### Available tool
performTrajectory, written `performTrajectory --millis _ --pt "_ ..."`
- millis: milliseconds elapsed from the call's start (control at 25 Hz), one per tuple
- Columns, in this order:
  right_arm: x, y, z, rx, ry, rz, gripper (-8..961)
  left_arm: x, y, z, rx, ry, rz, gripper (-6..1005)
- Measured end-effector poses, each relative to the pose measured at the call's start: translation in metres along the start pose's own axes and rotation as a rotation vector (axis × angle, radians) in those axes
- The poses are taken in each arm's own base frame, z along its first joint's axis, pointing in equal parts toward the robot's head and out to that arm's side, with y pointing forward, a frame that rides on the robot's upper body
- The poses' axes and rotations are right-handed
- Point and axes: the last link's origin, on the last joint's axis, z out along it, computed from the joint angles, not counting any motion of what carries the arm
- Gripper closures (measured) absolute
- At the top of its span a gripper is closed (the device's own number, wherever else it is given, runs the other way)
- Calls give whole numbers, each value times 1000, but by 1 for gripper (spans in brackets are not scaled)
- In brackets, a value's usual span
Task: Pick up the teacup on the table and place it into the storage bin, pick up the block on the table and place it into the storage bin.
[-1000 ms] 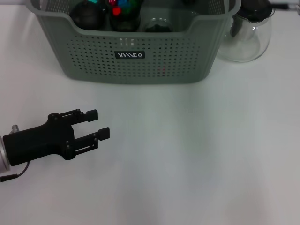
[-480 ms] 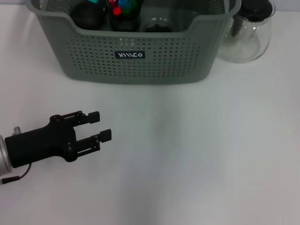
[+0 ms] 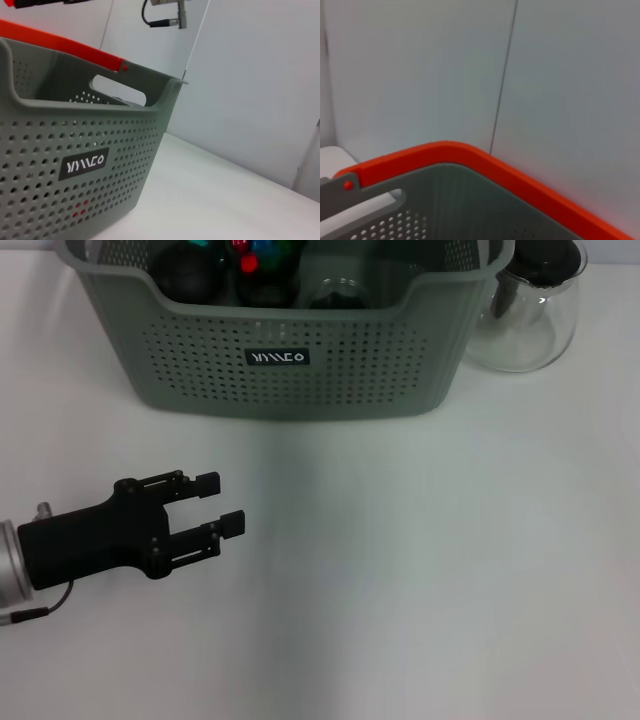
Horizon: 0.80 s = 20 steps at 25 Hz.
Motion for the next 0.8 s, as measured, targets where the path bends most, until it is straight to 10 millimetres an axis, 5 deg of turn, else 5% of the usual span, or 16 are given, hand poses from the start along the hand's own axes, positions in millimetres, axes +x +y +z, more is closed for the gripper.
performTrajectory --millis 440,800 --pt "1 -3 -1 12 -6 6 738 -1 0 -1 5 3 -5 373" --pt "-3 -11 -13 5 -73 53 461 -1 1 -2 2 8 -7 373"
